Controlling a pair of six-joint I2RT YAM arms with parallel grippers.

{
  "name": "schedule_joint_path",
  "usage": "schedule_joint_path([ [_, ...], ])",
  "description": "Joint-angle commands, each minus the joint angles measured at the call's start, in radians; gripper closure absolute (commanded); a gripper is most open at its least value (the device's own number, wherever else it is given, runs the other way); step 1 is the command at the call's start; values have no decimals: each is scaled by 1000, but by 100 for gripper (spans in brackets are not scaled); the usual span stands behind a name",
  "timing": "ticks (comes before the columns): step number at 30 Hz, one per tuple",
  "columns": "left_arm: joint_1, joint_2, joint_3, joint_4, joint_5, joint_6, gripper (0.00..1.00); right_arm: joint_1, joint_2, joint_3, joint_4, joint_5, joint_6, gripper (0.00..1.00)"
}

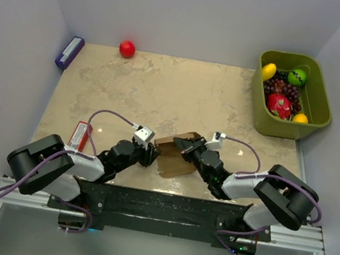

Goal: Fold the paper box

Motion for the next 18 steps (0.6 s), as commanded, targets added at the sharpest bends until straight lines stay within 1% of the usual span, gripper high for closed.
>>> schedule_joint_path([
  [1, 7, 29, 22, 94, -33, 44, 61, 3, -14, -37, -36, -1, -38, 100],
  [9, 7, 40, 2, 152, 1, 49, 61, 3, -39, -72, -94, 32, -49, 100],
  [15, 15, 39, -4, 168, 16, 72, 61, 5, -12, -54, -103, 53, -66, 100],
  [18, 27, 25, -10, 166, 26, 89, 60, 5, -22, -20, -146, 61, -67, 100],
])
